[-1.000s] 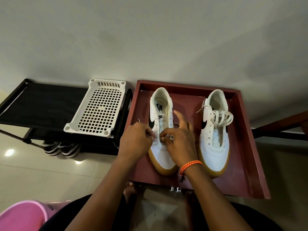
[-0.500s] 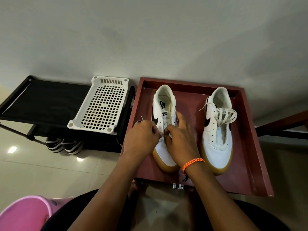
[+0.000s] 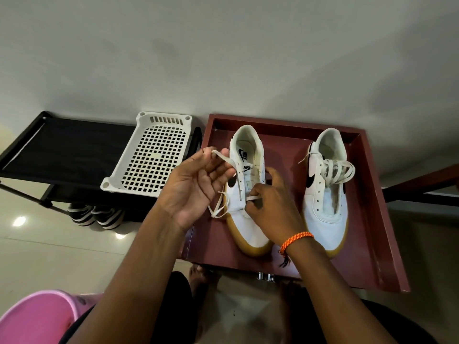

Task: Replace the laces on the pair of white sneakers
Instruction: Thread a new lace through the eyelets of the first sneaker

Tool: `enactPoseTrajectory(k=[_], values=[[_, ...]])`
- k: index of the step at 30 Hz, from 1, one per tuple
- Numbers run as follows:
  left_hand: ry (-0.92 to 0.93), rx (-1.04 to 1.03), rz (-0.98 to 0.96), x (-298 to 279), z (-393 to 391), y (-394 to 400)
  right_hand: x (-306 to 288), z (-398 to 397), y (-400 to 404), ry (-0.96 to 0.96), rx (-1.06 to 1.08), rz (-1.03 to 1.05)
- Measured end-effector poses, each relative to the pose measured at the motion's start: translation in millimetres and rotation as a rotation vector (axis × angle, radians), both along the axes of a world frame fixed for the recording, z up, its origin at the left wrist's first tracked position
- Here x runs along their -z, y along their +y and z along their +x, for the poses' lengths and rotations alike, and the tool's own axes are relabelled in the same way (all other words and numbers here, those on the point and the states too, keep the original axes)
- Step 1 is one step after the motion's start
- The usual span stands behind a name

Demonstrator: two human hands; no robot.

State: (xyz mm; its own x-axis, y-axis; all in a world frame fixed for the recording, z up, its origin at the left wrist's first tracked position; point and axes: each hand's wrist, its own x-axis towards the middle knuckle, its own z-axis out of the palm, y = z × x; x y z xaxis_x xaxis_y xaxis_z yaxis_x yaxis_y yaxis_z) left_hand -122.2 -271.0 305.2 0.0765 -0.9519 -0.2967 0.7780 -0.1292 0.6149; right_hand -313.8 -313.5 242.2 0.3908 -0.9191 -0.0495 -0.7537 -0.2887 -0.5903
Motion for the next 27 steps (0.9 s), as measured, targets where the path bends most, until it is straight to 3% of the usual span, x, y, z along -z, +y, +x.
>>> enactPoseTrajectory(k=[2,5,7,9,12,15,17,24,25,27], values=[[-0.172,0.004,0.054,0.8,3.0,-1.7,-1.5,-1.2,-2.0,-0.03,-0.007,0.01],[-0.966,0.068,0.217,15.1,2.7,-3.8,-4.7,-2.7,-2.4,-0.052,-0.006,0.022],[-1.433,0.241,0.264,27.4,-4.9,-1.8,-5.5,-3.3,-2.7,-0.056,-0.01,0.03],[-1.634,0.439,0.25,39.5,-18.5,1.5,-4.5,-3.9,-3.6,-0.051,-0.009,0.036],[-1.734,0.403,0.17,51.7,-30.9,1.4,-3.4,-4.2,-3.9,-0.038,-0.005,0.047],[-1.63,0.277,0.074,51.4,-23.9,-5.0,-3.7,-5.2,-4.0,-0.026,-0.015,0.029],[-1.398,0.228,0.055,43.1,-18.0,-6.3,-3.4,-6.1,-4.7,-0.014,-0.018,0.025],[-0.001,0.077,-0.184,6.8,-7.0,-2.7,-1.5,-8.8,-6.0,0.01,-0.02,0.015],[0.052,0.055,-0.178,4.3,-4.3,-2.1,-1.5,-8.8,-6.2,0.007,-0.019,0.02],[-0.126,0.053,-0.078,0.9,-1.3,-2.1,-1.5,-8.8,-6.8,0.002,-0.013,0.033]])
